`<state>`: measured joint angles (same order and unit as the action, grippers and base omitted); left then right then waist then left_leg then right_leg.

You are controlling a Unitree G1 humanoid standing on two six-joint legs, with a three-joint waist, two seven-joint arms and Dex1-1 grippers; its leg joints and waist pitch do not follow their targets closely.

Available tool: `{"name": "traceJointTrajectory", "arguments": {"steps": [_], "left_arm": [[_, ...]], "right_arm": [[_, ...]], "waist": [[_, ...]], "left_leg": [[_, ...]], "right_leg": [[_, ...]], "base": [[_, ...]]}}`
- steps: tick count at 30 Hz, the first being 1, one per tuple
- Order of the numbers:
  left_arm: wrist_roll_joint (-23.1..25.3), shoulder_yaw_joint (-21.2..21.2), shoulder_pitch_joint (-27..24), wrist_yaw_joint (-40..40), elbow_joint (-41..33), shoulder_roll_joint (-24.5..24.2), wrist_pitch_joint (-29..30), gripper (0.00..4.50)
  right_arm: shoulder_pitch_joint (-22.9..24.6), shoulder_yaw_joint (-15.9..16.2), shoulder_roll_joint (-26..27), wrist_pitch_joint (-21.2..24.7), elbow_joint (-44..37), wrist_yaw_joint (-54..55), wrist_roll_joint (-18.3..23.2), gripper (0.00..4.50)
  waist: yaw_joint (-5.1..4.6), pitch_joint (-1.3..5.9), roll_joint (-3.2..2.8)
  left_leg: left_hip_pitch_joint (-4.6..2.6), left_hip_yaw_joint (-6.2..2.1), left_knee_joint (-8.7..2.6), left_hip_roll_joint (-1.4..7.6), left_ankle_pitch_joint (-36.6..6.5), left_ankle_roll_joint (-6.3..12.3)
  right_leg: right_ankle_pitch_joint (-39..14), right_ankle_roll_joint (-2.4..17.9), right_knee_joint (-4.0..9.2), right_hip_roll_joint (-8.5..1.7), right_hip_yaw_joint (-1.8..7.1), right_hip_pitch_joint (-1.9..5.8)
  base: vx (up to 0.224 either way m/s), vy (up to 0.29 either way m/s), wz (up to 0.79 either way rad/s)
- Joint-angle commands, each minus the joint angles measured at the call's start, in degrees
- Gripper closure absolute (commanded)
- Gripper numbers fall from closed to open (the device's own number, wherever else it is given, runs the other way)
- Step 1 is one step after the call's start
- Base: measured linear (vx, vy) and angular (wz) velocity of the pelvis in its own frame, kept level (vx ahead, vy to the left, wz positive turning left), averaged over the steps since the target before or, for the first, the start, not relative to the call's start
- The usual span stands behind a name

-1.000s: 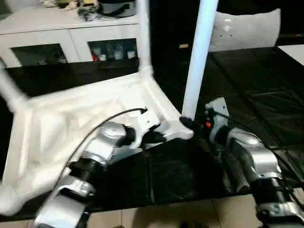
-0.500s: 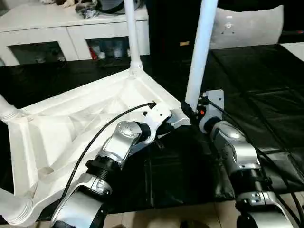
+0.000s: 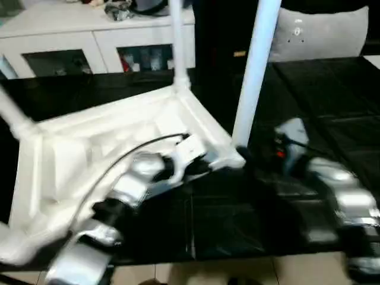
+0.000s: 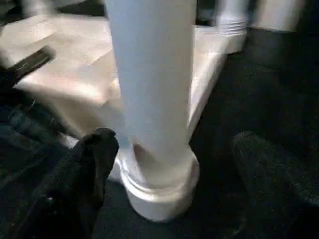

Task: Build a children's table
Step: Rotate leg to tighten

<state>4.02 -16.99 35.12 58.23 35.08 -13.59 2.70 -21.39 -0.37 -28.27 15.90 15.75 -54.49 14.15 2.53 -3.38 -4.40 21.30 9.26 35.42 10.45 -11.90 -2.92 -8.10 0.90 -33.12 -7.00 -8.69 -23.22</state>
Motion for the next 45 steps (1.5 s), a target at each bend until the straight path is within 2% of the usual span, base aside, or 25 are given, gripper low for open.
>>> {"name": "traceJointTrajectory", "arguments": {"steps": [1,3,4,5,6,9,13,20,22,24,26,30,34,35,38,39,40,41,43,44,45], "left_arm": [[-0.7,-2.6,0.3,7.0,-1.7,-1.9,-5.4,4.5],[-0.8,-3.5,0.2,10.3,-1.5,-3.5,-7.8,4.5],[-0.9,-3.7,0.1,11.1,-1.4,-3.8,-8.2,4.5],[-1.2,-4.2,-0.1,13.9,-1.5,-5.0,-9.4,4.5],[-1.5,-4.3,-0.2,15.2,-1.6,-5.5,-9.9,4.5],[-2.1,-5.5,-0.4,20.1,-2.1,-7.4,-12.6,4.5],[-2.5,-6.3,-0.8,22.7,-2.6,-8.3,-14.2,4.5],[-3.3,-6.9,-1.2,24.4,-3.6,-8.3,-15.6,4.5],[-3.5,-6.9,-1.2,24.9,-3.7,-8.1,-15.7,4.5],[-3.7,-7.0,-1.1,25.2,-3.7,-8.1,-15.8,4.5],[-3.7,-7.0,-1.0,25.2,-3.7,-8.1,-15.9,4.5],[-3.8,-6.9,-0.9,25.0,-3.4,-8.3,-15.9,4.5],[-4.5,-5.9,-1.0,23.8,-3.3,-7.9,-14.4,4.5],[-4.5,-5.7,-0.9,23.5,-3.2,-7.7,-14.0,4.5],[-3.9,-4.8,-0.9,18.8,-3.7,-6.2,-9.7,4.5],[-3.7,-4.4,-0.9,16.7,-3.9,-5.3,-8.0,4.5],[-4.0,-3.8,-0.9,14.8,-4.0,-4.3,-5.9,4.5],[-4.2,-3.0,-0.6,11.7,-4.2,-2.5,-2.8,4.5],[-3.8,-2.3,0.0,7.4,-3.7,-0.2,-0.1,4.5],[-3.4,-2.1,0.5,5.1,-3.2,1.0,1.3,4.5],[-3.0,-1.8,1.1,2.7,-2.5,2.3,2.6,4.5]], "right_arm": [[0.3,2.1,-2.2,-0.5,-1.8,-7.4,1.9,0.36],[0.5,2.9,-3.8,-1.1,-2.1,-11.3,2.8,0.36],[0.6,3.0,-4.2,-1.2,-2.2,-12.3,3.0,0.36],[0.9,3.8,-5.3,-1.2,-3.1,-15.6,3.9,0.36],[1.1,4.1,-5.8,-0.9,-3.6,-17.0,4.3,0.51],[1.3,6.1,-7.7,1.3,-5.3,-22.9,5.7,0.63],[1.4,7.7,-8.0,1.0,-5.5,-25.6,5.7,0.96],[0.8,9.4,-7.0,1.0,-4.8,-26.9,5.8,1.7],[0.5,9.8,-6.4,0.5,-4.4,-26.9,5.5,1.77],[0.4,10.3,-6.3,0.8,-4.3,-27.5,5.6,1.92],[0.4,10.5,-6.3,1.0,-4.4,-27.6,5.7,2.21],[0.6,10.7,-6.3,2.5,-4.8,-28.3,6.7,2.47],[1.3,9.8,-5.7,4.8,-5.2,-27.3,8.1,2.53],[1.4,9.6,-5.5,5.2,-5.2,-27.1,8.4,2.53],[1.7,9.2,-0.5,6.6,-2.6,-18.5,6.4,2.54],[1.4,8.8,1.4,7.6,-1.4,-14.2,5.4,2.54],[1.0,8.2,2.9,6.8,-0.4,-10.4,4.1,2.54],[0.2,6.4,5.6,7.9,1.1,-3.0,2.9,2.54],[-0.7,4.9,8.5,7.9,2.4,4.0,1.7,2.54],[-1.0,4.7,9.7,8.3,2.6,6.3,1.2,2.54],[-1.3,4.6,10.8,8.6,3.0,8.9,0.5,2.54]], "waist": [[0.26,4.65,1.43],[0.71,4.58,1.3],[1.19,4.69,1.24],[1.31,4.67,1.86],[1.57,4.76,1.59],[2.09,4.71,1.7],[2.73,4.68,1.72],[3.05,4.7,1.96],[3.1,4.75,2.12],[3.15,4.78,2.04],[3.22,4.8,2.13],[3.32,4.79,2.02],[3.43,4.84,2.06],[3.42,4.83,1.89],[3.31,4.61,1.77],[3.07,4.39,1.43],[2.42,4.19,1.61],[1.83,4.08,1.73],[0.74,3.89,1.53],[-0.16,3.92,1.57],[-0.56,3.98,1.61]], "left_leg": [[-0.11,-0.52,-4.18,2.54,-10.7,6.74],[-0.08,-0.43,-4.21,2.62,-10.8,6.7],[-0.29,-0.37,-4.16,2.69,-10.7,6.6],[-0.19,-0.3,-4.23,2.8,-10.3,6.74],[-0.26,-0.31,-4.19,2.85,-10.0,6.78],[-0.2,-0.23,-4.21,2.93,-9.4,6.8],[-0.49,-0.09,-4.3,3.07,-9.6,5.78],[-0.47,0.01,-4.36,3.09,-9.2,4.7],[-0.39,0.02,-4.36,3.1,-8.6,4.66],[-0.43,0.01,-4.35,3.15,-8.6,4.63],[-0.41,0.0,-4.35,3.17,-8.6,4.65],[-0.46,0.02,-4.37,3.14,-8.8,4.33],[-0.46,0.0,-4.36,3.14,-8.7,4.26],[-0.49,0.03,-4.36,3.14,-8.7,4.2],[-0.49,0.02,-4.51,3.13,-9.7,3.68],[-0.48,-0.04,-4.63,2.99,-11.3,2.74],[-0.54,-0.15,-4.79,2.8,-13.1,1.37],[-0.86,-0.24,-4.72,2.52,-14.3,0.19],[-0.71,-0.54,-4.74,2.27,-16.2,-0.41],[-0.91,-0.66,-4.6,2.12,-17.6,-0.47],[-0.8,-0.74,-4.62,2.09,-17.8,-0.38]], "right_leg": [[-18.1,10.2,3.84,-2.4,3.2,3.8],[-18.3,10.2,3.82,-2.5,3.32,3.76],[-18.1,10.3,3.8,-2.53,3.37,3.67],[-17.2,10.6,3.62,-2.48,3.48,3.67],[-16.7,10.9,3.34,-2.57,3.54,3.67],[-16.7,11.1,3.23,-2.63,3.62,3.65],[-18.1,10.9,3.41,-2.76,3.72,3.42],[-19.2,10.1,3.44,-2.79,3.75,3.4],[-18.6,10.1,3.36,-2.77,3.75,3.42],[-18.2,10.3,3.29,-2.75,3.74,3.39],[-17.8,10.4,3.22,-2.78,3.77,3.45],[-18.3,10.2,3.33,-2.74,3.75,3.44],[-18.0,10.3,3.24,-2.78,3.75,3.51],[-17.9,10.3,3.3,-2.73,3.75,3.46],[-19.3,10.1,3.55,-2.73,3.7,3.41],[-22.0,9.3,3.81,-2.75,3.55,3.33],[-25.8,8.0,4.27,-2.78,3.23,3.39],[-29.1,6.5,4.84,-2.77,2.95,3.27],[-32.5,4.6,5.44,-2.64,2.38,3.42],[-33.4,4.0,5.89,-2.59,2.05,3.26],[-33.1,3.8,5.9,-2.51,1.99,3.39]], "base": [[0.0,0.0,0.0],[0.0,0.0,0.0],[0.0,0.0,0.0],[0.0,0.0,0.0],[0.0,0.0,0.0],[0.0,0.0,0.0],[0.0,0.0,0.0],[0.0,0.0,0.0],[0.0,0.0,0.0],[0.0,0.0,0.0],[0.0,0.0,0.0],[0.0,0.0,0.0],[0.0,0.0,0.0],[0.0,0.0,0.0],[0.0,0.0,0.0],[0.0,0.0,0.0],[0.0,0.0,0.0],[0.0,0.0,0.0],[0.0,0.0,0.0],[0.0,0.0,0.0],[0.0,0.0,0.0]]}}
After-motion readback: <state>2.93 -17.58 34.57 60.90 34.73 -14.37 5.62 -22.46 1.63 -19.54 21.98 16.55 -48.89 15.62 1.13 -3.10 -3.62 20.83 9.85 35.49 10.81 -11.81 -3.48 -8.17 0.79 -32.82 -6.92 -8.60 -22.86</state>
